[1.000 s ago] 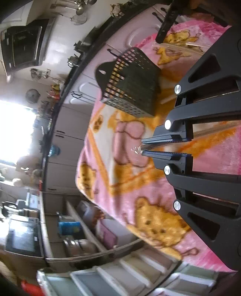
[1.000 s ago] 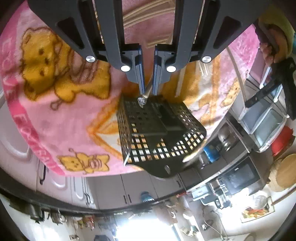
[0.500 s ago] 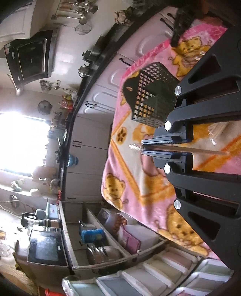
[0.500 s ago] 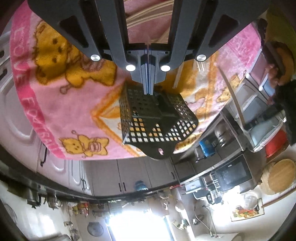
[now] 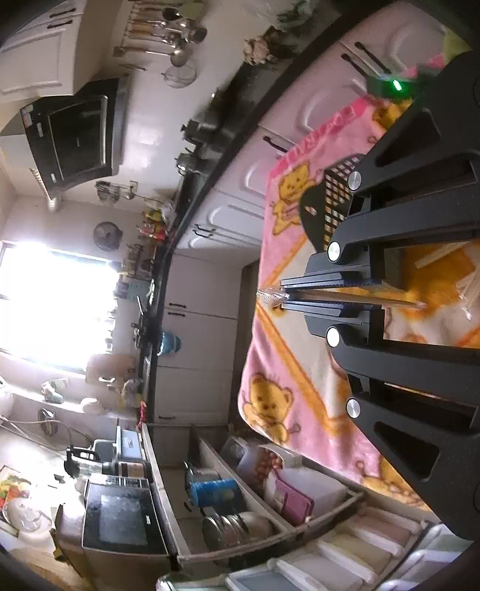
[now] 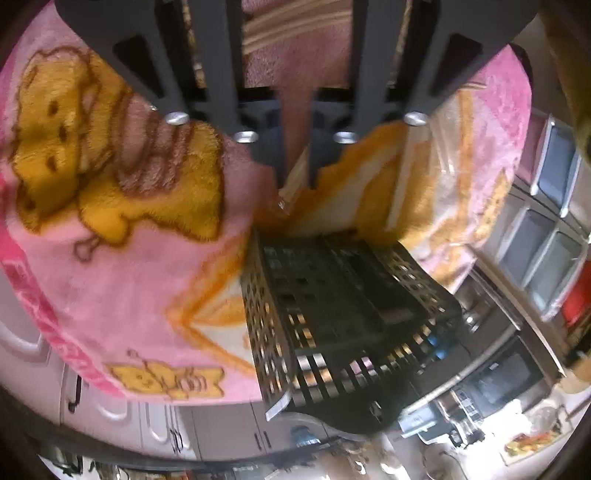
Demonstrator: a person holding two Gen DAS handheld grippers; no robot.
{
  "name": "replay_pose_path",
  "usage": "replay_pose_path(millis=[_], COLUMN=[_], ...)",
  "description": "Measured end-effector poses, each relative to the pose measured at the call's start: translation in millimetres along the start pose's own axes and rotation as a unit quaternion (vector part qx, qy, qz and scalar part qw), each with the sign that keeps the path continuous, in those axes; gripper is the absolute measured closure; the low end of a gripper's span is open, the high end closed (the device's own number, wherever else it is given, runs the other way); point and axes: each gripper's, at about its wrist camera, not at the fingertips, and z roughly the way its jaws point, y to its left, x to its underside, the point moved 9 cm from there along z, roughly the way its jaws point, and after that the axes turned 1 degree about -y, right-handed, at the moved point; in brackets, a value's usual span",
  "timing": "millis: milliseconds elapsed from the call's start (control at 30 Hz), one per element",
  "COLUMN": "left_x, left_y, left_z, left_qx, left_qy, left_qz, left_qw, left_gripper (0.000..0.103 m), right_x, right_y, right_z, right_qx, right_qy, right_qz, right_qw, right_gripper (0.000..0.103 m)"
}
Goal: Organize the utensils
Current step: 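Lift the chopstick with the left tool while the right tool lifts its chopstick toward the caddy, then lower the chopstick into the black caddy and open the left tool while the right tool does likewise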
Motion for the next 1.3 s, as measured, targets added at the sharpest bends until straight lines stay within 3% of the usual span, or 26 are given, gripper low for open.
replay_pose_path(millis=[33,400,567,633,767,900,1067,1300], left_x=[-6,-42,-49,-49,-48,-47,-47,-66], left_y=[-1,-36,-51,-56,-62,-62,-58,-61], left_z=[-1,-4,4,10,21,32,43,48], left_qx=[0.002,0.030,0.044,0.049,0.056,0.061,0.061,0.065], left_qy=[-0.005,-0.029,-0.030,-0.027,-0.022,-0.018,-0.017,-0.031], left_qz=[0.001,0.028,0.036,0.038,0.041,0.032,0.025,0.020], left_qw=[1.0000,0.9987,0.9980,0.9977,0.9973,0.9975,0.9977,0.9972], left_gripper=[0.102,0.102,0.102,0.102,0.102,0.102,0.102,0.102], right_x=[1,0,-2,-2,-4,-16,-59,-136], right_y=[0,2,3,5,10,23,43,49], right_z=[5,40,43,41,25,-9,-73,-125], right_qx=[0.002,0.036,0.068,0.056,0.021,-0.026,-0.068,-0.067], right_qy=[0.005,0.041,0.033,0.030,0.017,-0.023,-0.116,-0.236], right_qz=[0.000,0.018,0.003,0.004,0.009,0.004,-0.019,-0.036], right_qw=[1.000,0.998,0.997,0.998,1.000,0.999,0.991,0.969], right_gripper=[0.074,0.072,0.091,0.097,0.097,0.097,0.097,0.097])
